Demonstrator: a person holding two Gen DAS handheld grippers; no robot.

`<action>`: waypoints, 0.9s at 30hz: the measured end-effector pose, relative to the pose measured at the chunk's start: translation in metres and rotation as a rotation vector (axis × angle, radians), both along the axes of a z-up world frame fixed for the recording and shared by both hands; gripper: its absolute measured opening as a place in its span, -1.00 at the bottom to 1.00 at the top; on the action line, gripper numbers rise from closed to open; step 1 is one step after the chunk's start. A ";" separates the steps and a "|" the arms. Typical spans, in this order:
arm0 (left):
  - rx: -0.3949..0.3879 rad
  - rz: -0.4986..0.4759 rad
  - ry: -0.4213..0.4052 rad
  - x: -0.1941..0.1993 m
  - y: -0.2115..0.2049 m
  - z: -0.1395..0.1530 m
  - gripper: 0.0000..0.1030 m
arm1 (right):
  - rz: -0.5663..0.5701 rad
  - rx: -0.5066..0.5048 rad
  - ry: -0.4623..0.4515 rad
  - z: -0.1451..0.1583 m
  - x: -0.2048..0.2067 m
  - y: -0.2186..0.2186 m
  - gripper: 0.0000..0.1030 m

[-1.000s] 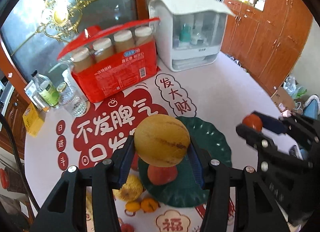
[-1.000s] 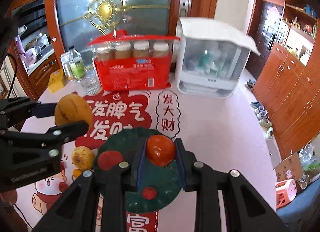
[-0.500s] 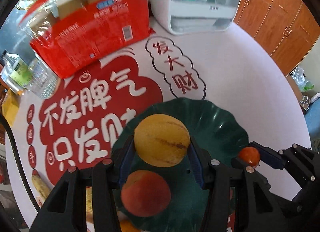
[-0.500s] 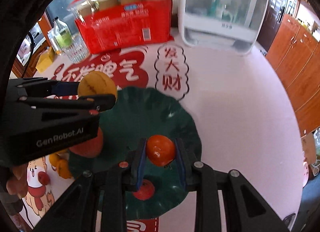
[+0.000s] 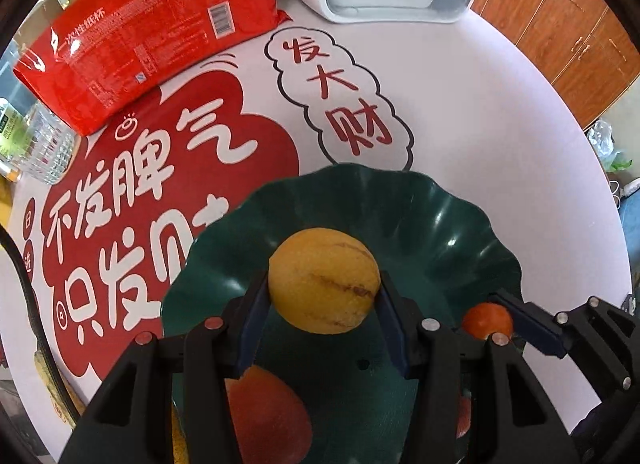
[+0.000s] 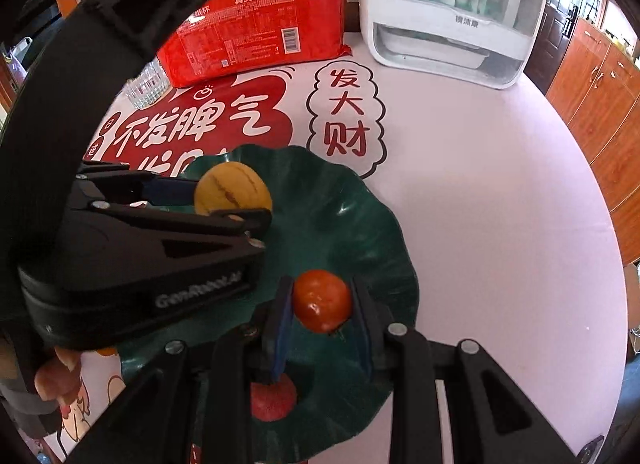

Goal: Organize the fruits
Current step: 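Carry the melon with the left tool while the right tool carries the tomato to the plate, then open the left tool releasing the melon while the right tool releases the tomato on the plate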

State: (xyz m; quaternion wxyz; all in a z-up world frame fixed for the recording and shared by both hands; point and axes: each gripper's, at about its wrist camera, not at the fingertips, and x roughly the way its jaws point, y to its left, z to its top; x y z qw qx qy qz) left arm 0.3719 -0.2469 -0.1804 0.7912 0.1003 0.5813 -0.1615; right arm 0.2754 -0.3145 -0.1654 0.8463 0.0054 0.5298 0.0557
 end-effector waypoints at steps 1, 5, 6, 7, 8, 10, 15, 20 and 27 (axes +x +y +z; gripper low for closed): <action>-0.002 -0.002 0.002 0.000 -0.001 0.000 -0.02 | 0.001 0.000 0.001 -0.001 0.001 0.001 -0.45; -0.005 -0.004 0.007 0.001 -0.002 -0.001 -0.02 | 0.003 0.002 0.007 -0.005 0.002 0.004 -0.45; -0.006 -0.005 0.009 0.001 -0.002 -0.001 -0.02 | 0.003 0.001 0.006 -0.006 0.002 0.005 -0.45; -0.008 -0.006 0.011 0.000 -0.002 -0.002 -0.01 | 0.002 0.000 0.005 -0.006 0.002 0.005 -0.45; -0.008 -0.007 0.012 0.000 -0.003 -0.002 -0.01 | 0.001 -0.001 0.004 -0.006 0.002 0.006 -0.44; -0.012 -0.003 0.015 0.000 -0.002 -0.003 0.00 | 0.000 -0.001 0.001 -0.005 0.001 0.007 -0.44; -0.032 -0.001 -0.002 -0.007 0.000 0.006 0.50 | 0.004 0.017 0.009 -0.006 0.002 0.007 -0.35; -0.033 -0.001 -0.027 -0.014 0.002 0.015 0.78 | -0.002 0.025 -0.008 -0.003 -0.001 0.007 -0.05; -0.008 0.002 -0.044 -0.026 0.007 0.020 0.89 | -0.011 0.049 -0.014 0.000 -0.006 0.007 -0.03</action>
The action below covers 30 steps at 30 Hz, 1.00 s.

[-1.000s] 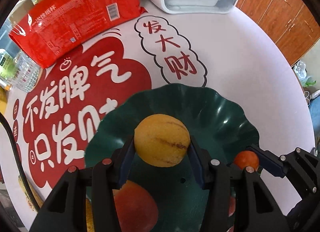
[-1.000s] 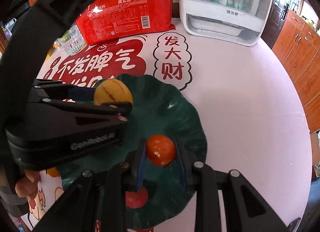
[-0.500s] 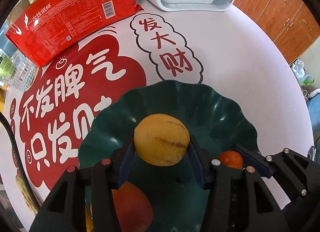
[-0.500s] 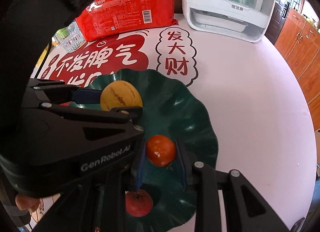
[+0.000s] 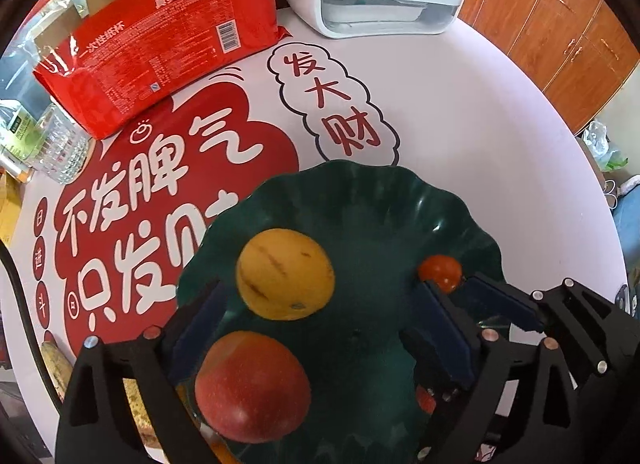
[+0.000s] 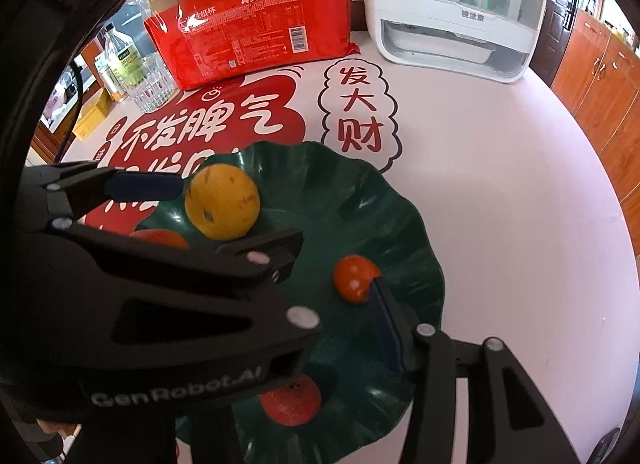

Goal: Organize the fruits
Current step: 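Open the left tool releasing the melon while the right tool releases the tomato on the plate, then move the left tool to the banana while the right tool moves to the yellow pear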

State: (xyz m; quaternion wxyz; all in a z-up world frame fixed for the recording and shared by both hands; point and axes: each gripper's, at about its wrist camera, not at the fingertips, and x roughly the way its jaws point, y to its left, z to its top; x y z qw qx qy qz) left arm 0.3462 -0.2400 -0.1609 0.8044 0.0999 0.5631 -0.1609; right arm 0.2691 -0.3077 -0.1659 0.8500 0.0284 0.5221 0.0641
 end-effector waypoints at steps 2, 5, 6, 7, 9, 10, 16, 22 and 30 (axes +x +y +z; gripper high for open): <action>-0.002 0.006 -0.002 -0.002 0.002 0.002 0.94 | -0.005 0.002 -0.004 0.001 -0.002 0.000 -0.03; -0.005 0.015 -0.004 -0.006 0.006 0.005 0.95 | -0.018 0.003 -0.007 0.002 -0.004 -0.002 -0.03; -0.005 0.015 -0.006 -0.008 0.007 0.008 0.96 | -0.022 0.004 -0.006 0.003 -0.005 -0.003 -0.03; -0.005 0.014 -0.008 -0.010 0.008 0.010 0.97 | -0.027 0.007 -0.004 0.003 -0.005 -0.003 -0.03; -0.007 0.011 -0.012 -0.014 0.009 0.013 0.98 | -0.035 0.007 -0.003 0.005 -0.007 -0.005 -0.03; -0.011 0.009 -0.017 -0.017 0.010 0.017 0.99 | -0.040 0.003 -0.004 0.006 -0.008 -0.005 -0.03; -0.039 0.006 -0.034 -0.034 0.017 0.037 0.99 | -0.064 -0.022 -0.006 0.015 -0.017 -0.005 -0.04; -0.068 0.000 -0.089 -0.063 0.035 0.070 0.99 | -0.078 -0.035 -0.019 0.035 -0.035 -0.002 -0.04; -0.103 0.025 -0.159 -0.102 0.077 0.110 0.99 | -0.067 -0.021 -0.104 0.077 -0.068 0.018 -0.04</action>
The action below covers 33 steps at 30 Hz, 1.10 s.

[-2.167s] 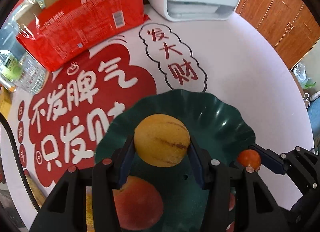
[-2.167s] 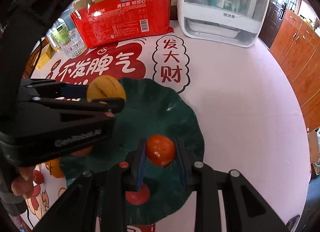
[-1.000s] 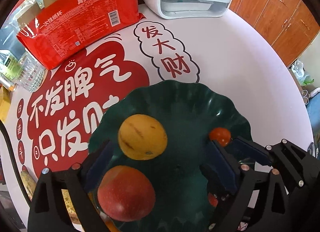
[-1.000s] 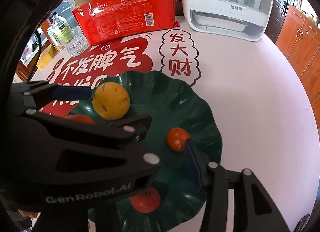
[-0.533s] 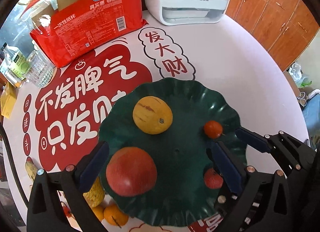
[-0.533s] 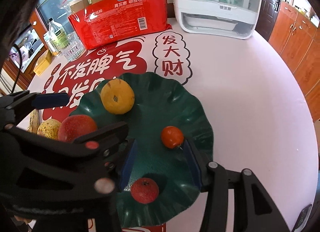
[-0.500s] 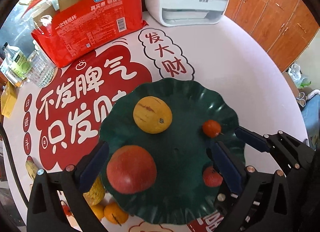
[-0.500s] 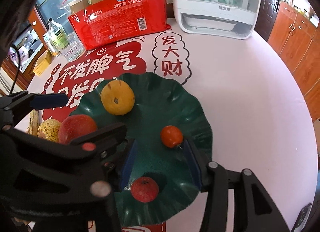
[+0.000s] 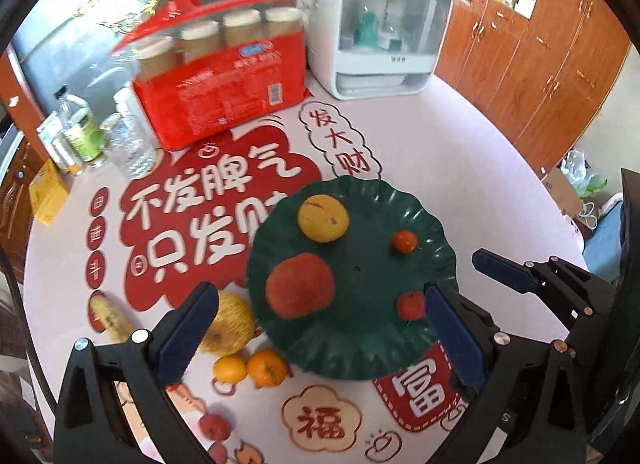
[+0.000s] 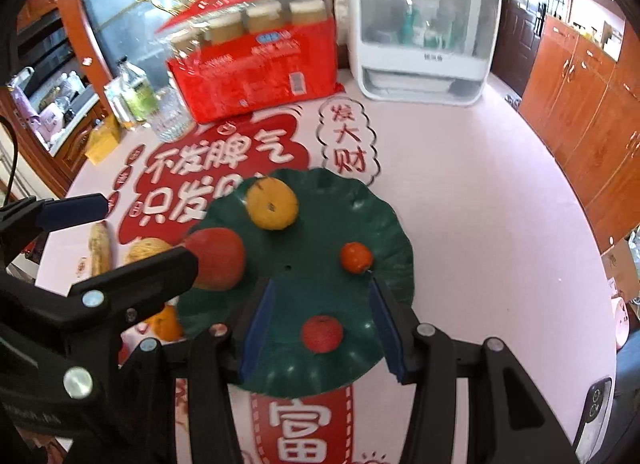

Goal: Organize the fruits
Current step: 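Move the left tool to the banana while the right tool moves to the yellow pear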

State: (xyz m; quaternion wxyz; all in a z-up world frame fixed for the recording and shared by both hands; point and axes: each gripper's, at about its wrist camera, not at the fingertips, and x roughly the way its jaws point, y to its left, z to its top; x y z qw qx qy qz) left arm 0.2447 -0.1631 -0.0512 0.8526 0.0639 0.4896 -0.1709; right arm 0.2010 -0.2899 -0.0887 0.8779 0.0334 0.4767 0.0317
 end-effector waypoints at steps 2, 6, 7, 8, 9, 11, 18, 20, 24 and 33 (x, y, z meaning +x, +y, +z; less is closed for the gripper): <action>-0.007 0.015 -0.014 -0.008 0.015 0.008 0.99 | 0.018 0.001 -0.025 0.011 -0.007 0.011 -0.04; -0.014 0.056 -0.042 -0.022 0.045 0.022 0.99 | 0.061 -0.001 -0.069 0.031 -0.017 0.035 -0.04; -0.018 0.072 -0.048 -0.027 0.056 0.026 0.99 | 0.074 -0.002 -0.080 0.035 -0.019 0.042 -0.04; -0.021 0.084 -0.051 -0.029 0.065 0.029 0.99 | 0.087 -0.003 -0.090 0.040 -0.021 0.050 -0.04; -0.024 0.100 -0.055 -0.032 0.075 0.032 0.99 | 0.099 -0.004 -0.100 0.043 -0.023 0.056 -0.04; -0.026 0.129 -0.065 -0.037 0.091 0.036 0.99 | 0.128 -0.008 -0.117 0.050 -0.026 0.071 -0.04; -0.004 0.245 -0.104 -0.050 0.151 0.045 0.99 | 0.211 -0.022 -0.149 0.062 -0.032 0.116 -0.04; 0.005 0.270 -0.104 -0.050 0.167 0.043 0.99 | 0.230 -0.023 -0.150 0.062 -0.032 0.128 -0.04; 0.018 0.313 -0.087 -0.046 0.193 0.034 0.99 | 0.263 -0.032 -0.148 0.059 -0.026 0.149 0.05; 0.064 0.324 0.003 -0.027 0.217 -0.013 0.99 | 0.302 -0.089 -0.093 0.025 0.002 0.181 0.23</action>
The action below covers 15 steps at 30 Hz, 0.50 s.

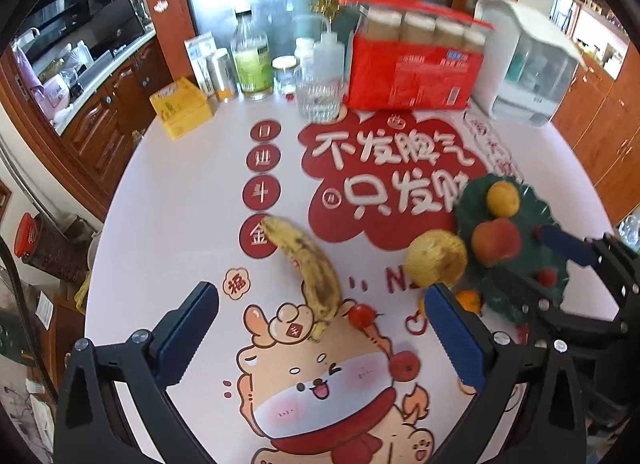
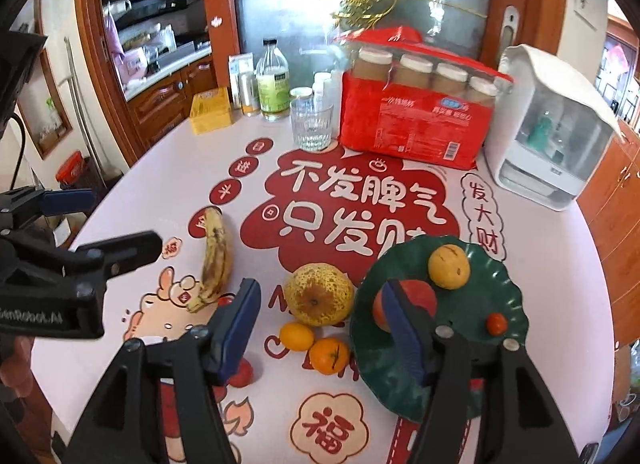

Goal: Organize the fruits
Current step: 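Move the left tool to the banana while the right tool moves to the yellow pear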

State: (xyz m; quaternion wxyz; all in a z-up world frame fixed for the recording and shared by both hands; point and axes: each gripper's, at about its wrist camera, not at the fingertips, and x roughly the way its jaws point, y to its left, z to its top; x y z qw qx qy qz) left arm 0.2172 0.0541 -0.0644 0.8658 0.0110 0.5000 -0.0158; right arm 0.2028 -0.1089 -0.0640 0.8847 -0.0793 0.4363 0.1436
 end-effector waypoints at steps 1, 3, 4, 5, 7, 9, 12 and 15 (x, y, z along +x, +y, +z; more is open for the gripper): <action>0.004 -0.002 0.014 0.003 0.002 -0.008 0.99 | -0.003 -0.003 0.018 -0.007 0.006 0.001 0.23; 0.009 -0.004 0.035 0.010 0.003 -0.019 0.99 | -0.007 -0.002 0.043 -0.017 0.013 0.003 0.23; 0.010 -0.004 0.044 0.013 0.003 -0.024 0.99 | -0.010 -0.002 0.061 -0.025 0.018 0.004 0.23; 0.006 -0.005 0.056 0.017 0.004 -0.030 0.99 | -0.010 -0.001 0.076 -0.030 0.022 0.005 0.23; -0.004 -0.005 0.076 0.024 0.006 -0.040 0.99 | -0.009 0.000 0.101 -0.041 0.028 0.005 0.23; -0.009 -0.005 0.092 0.029 0.007 -0.048 0.99 | -0.010 -0.004 0.121 -0.050 0.034 0.007 0.23; -0.017 -0.003 0.113 0.036 0.008 -0.060 0.99 | -0.013 -0.011 0.144 -0.063 0.043 0.008 0.23; -0.036 0.005 0.140 0.043 0.011 -0.073 0.99 | -0.009 -0.009 0.158 -0.072 0.050 0.011 0.24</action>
